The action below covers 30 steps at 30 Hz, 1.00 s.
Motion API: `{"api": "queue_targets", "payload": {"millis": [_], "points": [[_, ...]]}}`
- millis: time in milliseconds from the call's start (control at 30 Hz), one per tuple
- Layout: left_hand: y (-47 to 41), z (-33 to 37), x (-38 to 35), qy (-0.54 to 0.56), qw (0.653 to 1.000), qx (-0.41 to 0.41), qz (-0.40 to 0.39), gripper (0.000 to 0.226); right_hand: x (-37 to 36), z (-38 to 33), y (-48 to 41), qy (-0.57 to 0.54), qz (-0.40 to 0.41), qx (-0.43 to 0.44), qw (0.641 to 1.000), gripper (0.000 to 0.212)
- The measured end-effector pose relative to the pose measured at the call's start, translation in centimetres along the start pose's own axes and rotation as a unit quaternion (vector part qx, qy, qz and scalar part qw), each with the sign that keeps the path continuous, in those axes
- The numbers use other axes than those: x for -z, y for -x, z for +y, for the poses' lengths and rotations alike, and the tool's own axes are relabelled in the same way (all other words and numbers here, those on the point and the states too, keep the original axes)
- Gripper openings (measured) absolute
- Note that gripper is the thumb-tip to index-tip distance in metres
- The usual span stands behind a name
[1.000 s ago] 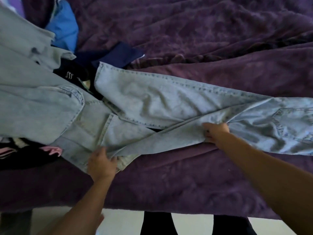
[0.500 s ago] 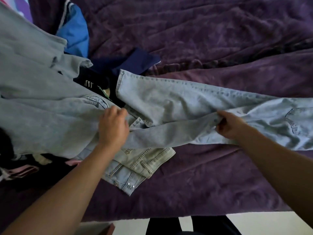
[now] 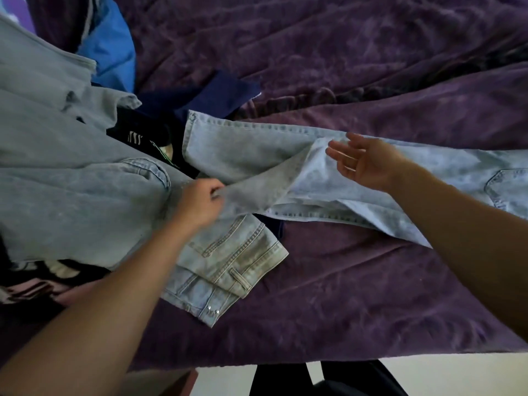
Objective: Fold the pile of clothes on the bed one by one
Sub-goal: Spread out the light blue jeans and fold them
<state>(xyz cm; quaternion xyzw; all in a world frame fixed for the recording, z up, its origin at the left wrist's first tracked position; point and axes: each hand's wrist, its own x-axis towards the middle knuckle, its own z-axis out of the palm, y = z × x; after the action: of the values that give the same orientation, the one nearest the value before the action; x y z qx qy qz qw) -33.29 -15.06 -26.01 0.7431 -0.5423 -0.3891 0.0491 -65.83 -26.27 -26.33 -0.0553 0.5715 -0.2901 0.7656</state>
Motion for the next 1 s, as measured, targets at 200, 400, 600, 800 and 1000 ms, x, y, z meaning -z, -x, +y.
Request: {"api": "queue_targets", "payload": {"millis": [200,400,600,800,1000], "points": [[-6.6,0.5,7.3,0.079,0.953,0.139,0.258,0.022,-0.3,1.3,-0.1,0.346,0.041,0.03,0.937,0.033],[-1.2,1.5,1.5,-0.184,0.968,-0.121,0.122,0.086,-3.5,5.5,-3.1,0.72,-0.036,0.122,0.682,0.041],[-0.2,-1.9,0.9,-0.169,0.972,-0.033,0.16,0.031,-2.7,4.0,-6.8,0.712,0.102,0.236,0.653,0.063],[-5.9,1.6,6.2,0.087,0.952,0.036,0.292,0.018,0.8,-0.4,-6.8,0.746,0.141,0.16,0.631,0.024],[-10.8,0.3,7.3,0.138,0.928,0.203,0.282,0.043,0.4,0.0,-5.7,0.679,0.175,0.309,0.642,0.023]]}}
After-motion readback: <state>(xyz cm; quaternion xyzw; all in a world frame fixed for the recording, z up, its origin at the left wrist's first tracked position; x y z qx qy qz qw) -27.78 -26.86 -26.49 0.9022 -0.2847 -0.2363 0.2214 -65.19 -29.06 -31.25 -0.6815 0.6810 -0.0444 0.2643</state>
